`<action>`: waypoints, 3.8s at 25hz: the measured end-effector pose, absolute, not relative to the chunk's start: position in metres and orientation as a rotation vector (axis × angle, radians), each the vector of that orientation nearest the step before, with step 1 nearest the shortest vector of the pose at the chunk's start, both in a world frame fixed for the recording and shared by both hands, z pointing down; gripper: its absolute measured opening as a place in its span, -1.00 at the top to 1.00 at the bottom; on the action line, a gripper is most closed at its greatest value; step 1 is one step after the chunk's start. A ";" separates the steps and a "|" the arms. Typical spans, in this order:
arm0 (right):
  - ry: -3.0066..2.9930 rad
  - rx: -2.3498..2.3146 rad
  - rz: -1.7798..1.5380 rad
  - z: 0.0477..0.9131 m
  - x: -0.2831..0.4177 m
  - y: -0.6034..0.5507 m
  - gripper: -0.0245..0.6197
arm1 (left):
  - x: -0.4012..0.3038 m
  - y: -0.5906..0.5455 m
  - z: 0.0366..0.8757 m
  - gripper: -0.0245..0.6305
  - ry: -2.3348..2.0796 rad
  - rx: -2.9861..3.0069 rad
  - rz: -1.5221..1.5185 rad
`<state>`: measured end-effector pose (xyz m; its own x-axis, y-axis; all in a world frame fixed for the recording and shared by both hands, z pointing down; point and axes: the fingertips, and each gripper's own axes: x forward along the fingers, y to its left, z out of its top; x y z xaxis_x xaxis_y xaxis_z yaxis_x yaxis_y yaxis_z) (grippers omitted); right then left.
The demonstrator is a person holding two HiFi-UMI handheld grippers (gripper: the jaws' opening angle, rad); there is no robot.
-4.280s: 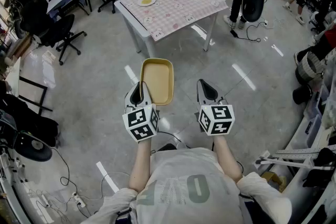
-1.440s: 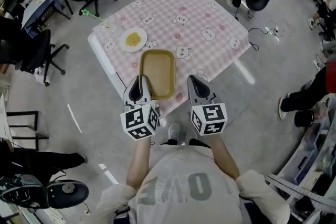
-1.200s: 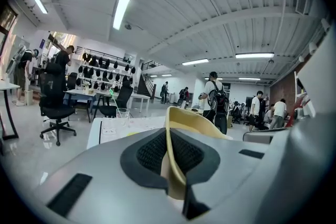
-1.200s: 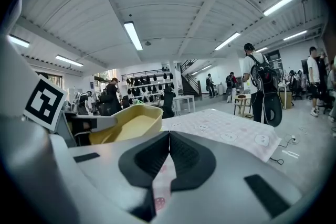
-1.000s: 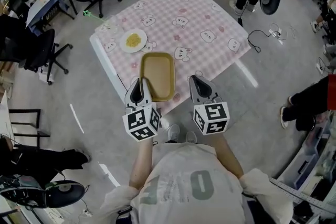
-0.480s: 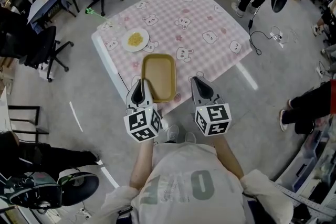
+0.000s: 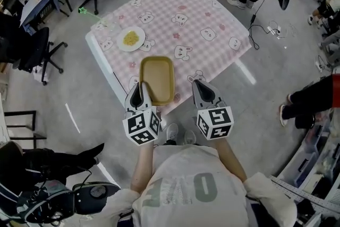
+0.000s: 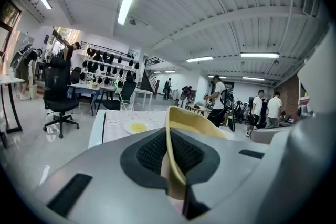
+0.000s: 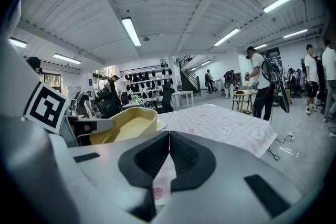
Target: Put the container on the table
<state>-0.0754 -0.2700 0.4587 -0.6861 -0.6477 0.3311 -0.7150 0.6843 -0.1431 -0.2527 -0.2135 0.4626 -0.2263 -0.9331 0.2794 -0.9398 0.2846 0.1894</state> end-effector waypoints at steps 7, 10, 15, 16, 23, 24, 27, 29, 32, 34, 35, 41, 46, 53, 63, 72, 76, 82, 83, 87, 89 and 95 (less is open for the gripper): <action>-2.631 1.107 0.428 0.465 -0.072 -0.269 0.83 | -0.255 -0.224 0.469 0.81 -2.202 1.709 0.030; -2.620 1.125 0.430 0.466 -0.067 -0.266 0.83 | -0.253 -0.232 0.468 0.81 -2.187 1.733 0.025; -2.599 1.152 0.437 0.470 -0.054 -0.263 0.83 | -0.258 -0.258 0.458 0.81 -2.195 1.760 0.018; -2.594 1.161 0.438 0.470 -0.052 -0.263 0.83 | -0.262 -0.265 0.455 0.81 -2.195 1.773 0.029; -2.551 1.234 0.463 0.472 -0.029 -0.258 0.83 | -0.277 -0.325 0.451 0.81 -2.168 1.815 0.100; -2.544 1.243 0.465 0.472 -0.025 -0.256 0.83 | -0.279 -0.335 0.454 0.81 -2.163 1.812 0.112; -2.515 1.281 0.481 0.478 -0.014 -0.253 0.83 | -0.286 -0.370 0.468 0.81 -2.146 1.803 0.160; -2.488 1.308 0.499 0.482 -0.004 -0.252 0.83 | -0.288 -0.393 0.481 0.81 -2.132 1.790 0.193; -2.432 1.336 0.540 0.491 0.013 -0.240 0.83 | -0.285 -0.412 0.512 0.81 -2.083 1.742 0.222; -2.402 1.351 0.558 0.495 0.022 -0.234 0.83 | -0.285 -0.424 0.528 0.81 -2.066 1.717 0.248; -2.391 1.361 0.564 0.496 0.026 -0.232 0.83 | -0.287 -0.431 0.534 0.81 -2.064 1.707 0.262; -2.320 1.423 0.602 0.511 0.046 -0.222 0.83 | -0.292 -0.462 0.566 0.81 -2.044 1.666 0.335; -2.294 1.446 0.615 0.517 0.050 -0.220 0.83 | -0.297 -0.468 0.581 0.81 -2.029 1.648 0.333; -2.308 1.415 0.618 0.517 0.045 -0.215 0.83 | -0.293 -0.468 0.586 0.81 -2.020 1.632 0.349; -2.361 1.356 0.596 0.512 0.035 -0.213 0.83 | -0.295 -0.463 0.561 0.71 -2.063 1.656 0.311; -2.470 1.333 0.502 0.482 0.031 -0.237 0.83 | -0.280 -0.449 0.492 0.71 -2.104 1.763 0.219; -2.549 1.300 0.439 0.461 0.025 -0.253 0.83 | -0.272 -0.440 0.438 0.71 -2.157 1.823 0.152; -2.649 1.257 0.375 0.440 0.012 -0.265 0.83 | -0.250 -0.398 0.340 0.72 -2.280 1.976 0.009; -2.664 1.251 0.367 0.437 0.011 -0.266 0.83 | -0.244 -0.388 0.327 0.72 -2.298 1.997 -0.020; -2.711 1.236 0.343 0.426 0.009 -0.268 0.83 | -0.214 -0.344 0.297 0.72 -2.331 2.061 -0.079; -2.735 1.227 0.346 0.424 0.005 -0.269 0.83 | -0.198 -0.321 0.297 0.72 -2.349 2.084 -0.060; -2.794 1.135 0.306 0.417 -0.016 -0.266 0.83 | -0.172 -0.270 0.328 0.74 -2.387 2.076 0.046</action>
<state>-0.0157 -0.2659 0.4174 -0.7144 -0.6769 0.1771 -0.6992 0.7003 -0.1442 -0.1724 -0.2701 0.3277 -0.1389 -0.9903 0.0020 -0.9897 0.1387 -0.0366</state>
